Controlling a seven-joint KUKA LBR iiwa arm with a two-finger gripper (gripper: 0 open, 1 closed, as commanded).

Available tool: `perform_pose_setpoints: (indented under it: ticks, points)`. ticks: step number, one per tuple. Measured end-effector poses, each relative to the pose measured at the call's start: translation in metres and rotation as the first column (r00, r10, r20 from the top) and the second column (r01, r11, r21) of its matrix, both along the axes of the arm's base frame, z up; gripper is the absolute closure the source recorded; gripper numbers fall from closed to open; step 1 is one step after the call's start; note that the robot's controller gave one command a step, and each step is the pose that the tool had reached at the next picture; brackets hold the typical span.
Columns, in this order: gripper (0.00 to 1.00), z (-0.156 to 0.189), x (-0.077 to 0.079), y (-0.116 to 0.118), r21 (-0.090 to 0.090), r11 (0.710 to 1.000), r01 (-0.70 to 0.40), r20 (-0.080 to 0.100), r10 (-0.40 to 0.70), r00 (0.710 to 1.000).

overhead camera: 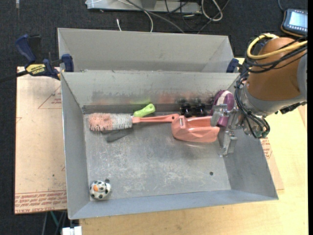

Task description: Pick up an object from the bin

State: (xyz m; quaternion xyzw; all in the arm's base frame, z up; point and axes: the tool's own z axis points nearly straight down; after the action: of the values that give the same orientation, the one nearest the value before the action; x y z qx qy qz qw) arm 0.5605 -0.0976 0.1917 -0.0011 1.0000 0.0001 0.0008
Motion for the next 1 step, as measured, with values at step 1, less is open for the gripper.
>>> perform_pose_setpoints:
  ticks: [1]
  points:
    - [0.00, 0.0000, 0.0000, 0.0000, 0.000, 1.000, 0.000, 0.000, 0.000, 1.000]
